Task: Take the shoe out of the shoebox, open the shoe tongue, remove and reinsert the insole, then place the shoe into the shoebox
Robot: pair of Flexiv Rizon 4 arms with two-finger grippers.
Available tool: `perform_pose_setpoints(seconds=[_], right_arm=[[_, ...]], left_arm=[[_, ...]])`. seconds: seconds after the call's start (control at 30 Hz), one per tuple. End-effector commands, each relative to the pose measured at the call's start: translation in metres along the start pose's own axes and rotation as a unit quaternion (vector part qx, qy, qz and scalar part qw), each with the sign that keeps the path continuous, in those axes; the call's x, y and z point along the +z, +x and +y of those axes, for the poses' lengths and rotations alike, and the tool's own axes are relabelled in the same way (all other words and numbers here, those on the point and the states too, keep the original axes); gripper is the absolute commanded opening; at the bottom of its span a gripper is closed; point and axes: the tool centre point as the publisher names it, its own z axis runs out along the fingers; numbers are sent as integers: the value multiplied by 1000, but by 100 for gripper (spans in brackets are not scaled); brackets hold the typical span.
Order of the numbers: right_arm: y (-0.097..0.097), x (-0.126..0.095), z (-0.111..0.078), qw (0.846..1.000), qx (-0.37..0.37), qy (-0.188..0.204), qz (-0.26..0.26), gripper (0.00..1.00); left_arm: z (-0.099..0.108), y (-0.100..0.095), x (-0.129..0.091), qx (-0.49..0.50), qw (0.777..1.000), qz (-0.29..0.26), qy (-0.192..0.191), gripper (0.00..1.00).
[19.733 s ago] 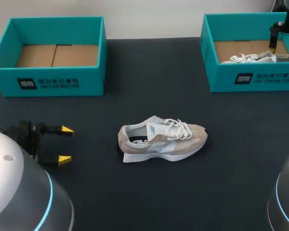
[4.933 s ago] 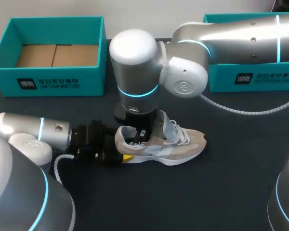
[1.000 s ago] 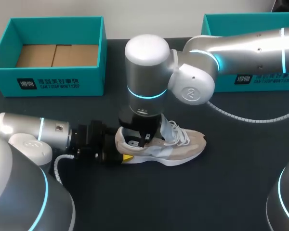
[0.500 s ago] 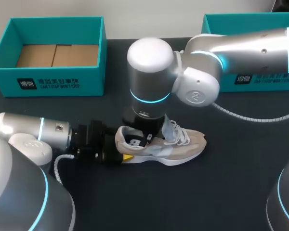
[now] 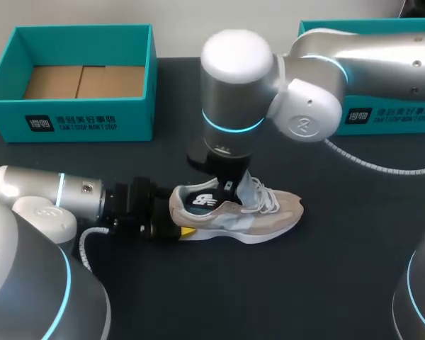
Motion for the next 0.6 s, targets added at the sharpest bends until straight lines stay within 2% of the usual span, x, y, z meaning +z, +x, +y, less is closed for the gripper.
perform_pose_setpoints(seconds=[0.03,0.23,0.37,0.47,0.6], right_arm=[[-4,-17,-13,1000,-2,-16,-4,0],[-5,-25,-17,1000,-16,-20,-3,0],[-4,-30,-17,999,-15,-42,2,0],[-3,-35,-10,998,-21,-63,6,0],[-1,-38,4,997,-37,-70,13,0]], left_arm=[[4,0,0,0,1000,0,-2,0],[4,0,0,0,1000,0,-2,0],[4,0,0,0,1000,0,-2,0],[4,0,0,0,1000,0,-2,0],[4,0,0,0,1000,0,-2,0]])
